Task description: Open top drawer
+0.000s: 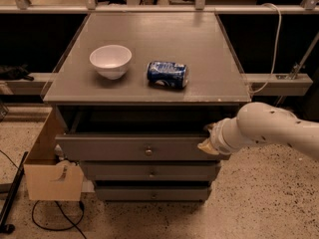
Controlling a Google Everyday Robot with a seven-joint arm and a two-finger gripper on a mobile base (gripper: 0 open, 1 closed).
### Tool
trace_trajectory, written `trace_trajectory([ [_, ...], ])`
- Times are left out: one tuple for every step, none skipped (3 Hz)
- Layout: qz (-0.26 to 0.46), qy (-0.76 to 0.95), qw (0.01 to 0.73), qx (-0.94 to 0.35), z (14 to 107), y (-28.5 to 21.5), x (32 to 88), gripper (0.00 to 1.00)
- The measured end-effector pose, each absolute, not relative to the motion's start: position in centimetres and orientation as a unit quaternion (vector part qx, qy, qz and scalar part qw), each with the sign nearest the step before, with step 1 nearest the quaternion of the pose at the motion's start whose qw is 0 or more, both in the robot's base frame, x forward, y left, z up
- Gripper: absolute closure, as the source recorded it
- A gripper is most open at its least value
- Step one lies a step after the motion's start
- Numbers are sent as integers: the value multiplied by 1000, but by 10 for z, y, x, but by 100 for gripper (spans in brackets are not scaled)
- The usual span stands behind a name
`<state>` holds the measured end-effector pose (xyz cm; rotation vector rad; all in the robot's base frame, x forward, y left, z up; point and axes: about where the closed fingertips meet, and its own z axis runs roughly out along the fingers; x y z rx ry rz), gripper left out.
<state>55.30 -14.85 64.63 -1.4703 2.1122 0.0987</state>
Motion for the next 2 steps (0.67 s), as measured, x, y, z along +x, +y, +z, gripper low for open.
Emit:
trace_trajectory([
  [37, 787, 279, -548, 646, -148, 553, 59],
  [37, 787, 279, -548, 646, -148, 553, 36],
])
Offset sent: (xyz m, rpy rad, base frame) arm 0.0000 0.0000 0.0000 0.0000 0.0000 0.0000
